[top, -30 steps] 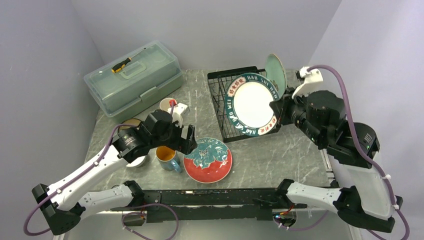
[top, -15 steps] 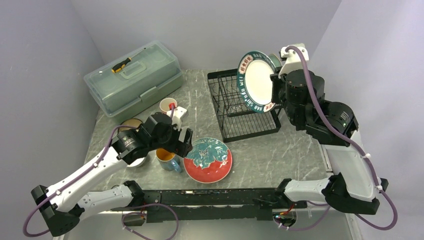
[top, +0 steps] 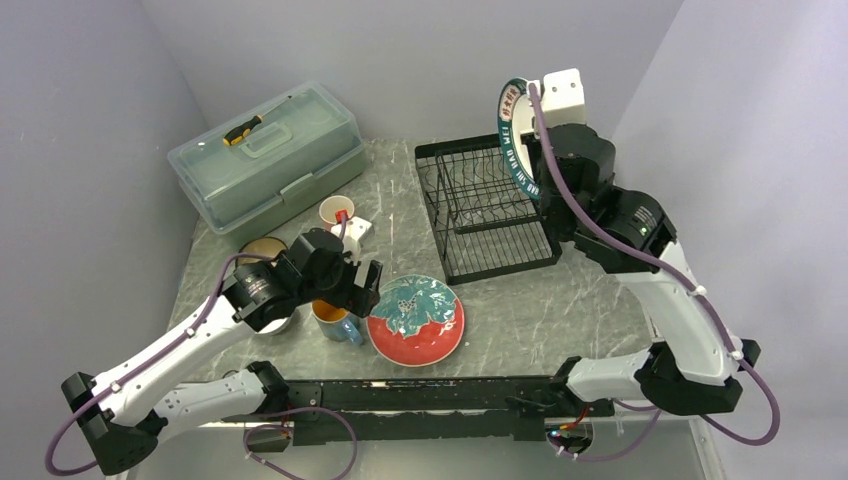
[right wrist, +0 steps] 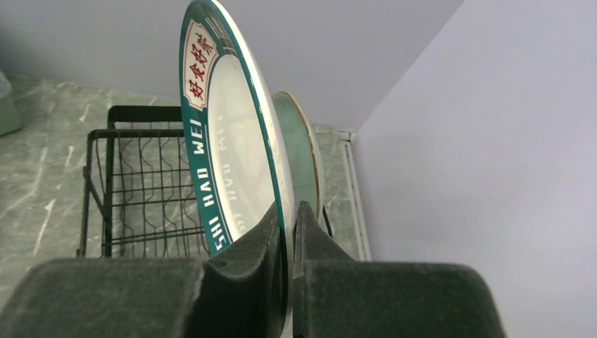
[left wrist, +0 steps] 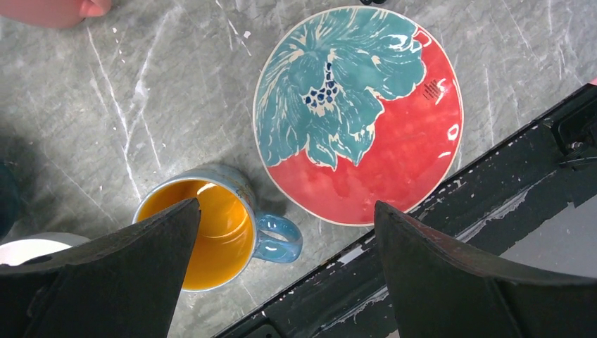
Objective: Load the mixed dishes into the dish rack
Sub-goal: Insert the plate into the dish rack.
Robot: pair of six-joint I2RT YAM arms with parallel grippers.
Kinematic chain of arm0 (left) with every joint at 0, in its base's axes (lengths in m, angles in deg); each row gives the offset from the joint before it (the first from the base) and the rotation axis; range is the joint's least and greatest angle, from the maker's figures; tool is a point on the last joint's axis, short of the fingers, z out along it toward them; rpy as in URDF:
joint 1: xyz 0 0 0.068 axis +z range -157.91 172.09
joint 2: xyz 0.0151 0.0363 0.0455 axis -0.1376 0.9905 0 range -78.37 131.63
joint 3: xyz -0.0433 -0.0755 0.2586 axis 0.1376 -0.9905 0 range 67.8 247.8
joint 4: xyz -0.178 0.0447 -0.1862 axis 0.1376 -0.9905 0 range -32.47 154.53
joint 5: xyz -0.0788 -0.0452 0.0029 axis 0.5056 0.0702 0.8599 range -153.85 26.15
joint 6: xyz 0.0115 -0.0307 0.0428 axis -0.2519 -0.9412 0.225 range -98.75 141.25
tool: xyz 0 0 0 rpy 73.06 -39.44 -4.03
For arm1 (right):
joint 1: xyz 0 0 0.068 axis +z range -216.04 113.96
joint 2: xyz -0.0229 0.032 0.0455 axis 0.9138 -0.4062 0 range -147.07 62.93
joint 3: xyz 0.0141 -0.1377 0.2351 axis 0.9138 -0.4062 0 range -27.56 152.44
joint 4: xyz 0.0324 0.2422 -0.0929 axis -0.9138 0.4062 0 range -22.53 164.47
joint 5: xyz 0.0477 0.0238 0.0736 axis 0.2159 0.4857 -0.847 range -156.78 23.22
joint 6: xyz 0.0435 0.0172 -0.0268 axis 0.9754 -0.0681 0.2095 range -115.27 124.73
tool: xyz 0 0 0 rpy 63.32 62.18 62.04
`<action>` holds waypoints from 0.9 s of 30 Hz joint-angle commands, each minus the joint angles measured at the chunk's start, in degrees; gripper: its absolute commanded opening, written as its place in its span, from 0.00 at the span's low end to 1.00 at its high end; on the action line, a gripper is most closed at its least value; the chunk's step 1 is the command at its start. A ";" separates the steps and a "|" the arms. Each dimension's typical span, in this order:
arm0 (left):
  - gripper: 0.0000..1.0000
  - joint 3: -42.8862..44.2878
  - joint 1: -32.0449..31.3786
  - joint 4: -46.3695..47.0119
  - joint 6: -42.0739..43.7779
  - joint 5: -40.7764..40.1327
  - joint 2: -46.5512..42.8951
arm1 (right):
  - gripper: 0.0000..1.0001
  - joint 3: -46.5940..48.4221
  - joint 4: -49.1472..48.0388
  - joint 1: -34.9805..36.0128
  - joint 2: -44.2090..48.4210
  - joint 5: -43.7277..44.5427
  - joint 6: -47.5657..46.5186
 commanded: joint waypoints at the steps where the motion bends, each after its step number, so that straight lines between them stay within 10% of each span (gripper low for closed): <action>1: 0.99 -0.18 -0.09 0.12 0.56 -1.84 -0.72 | 0.00 -1.21 -10.18 0.48 -0.70 5.63 -6.01; 27: 0.99 -0.26 -0.02 -0.70 -0.03 -3.47 -0.89 | 0.00 -15.25 -21.17 -8.08 -1.50 -3.27 -9.40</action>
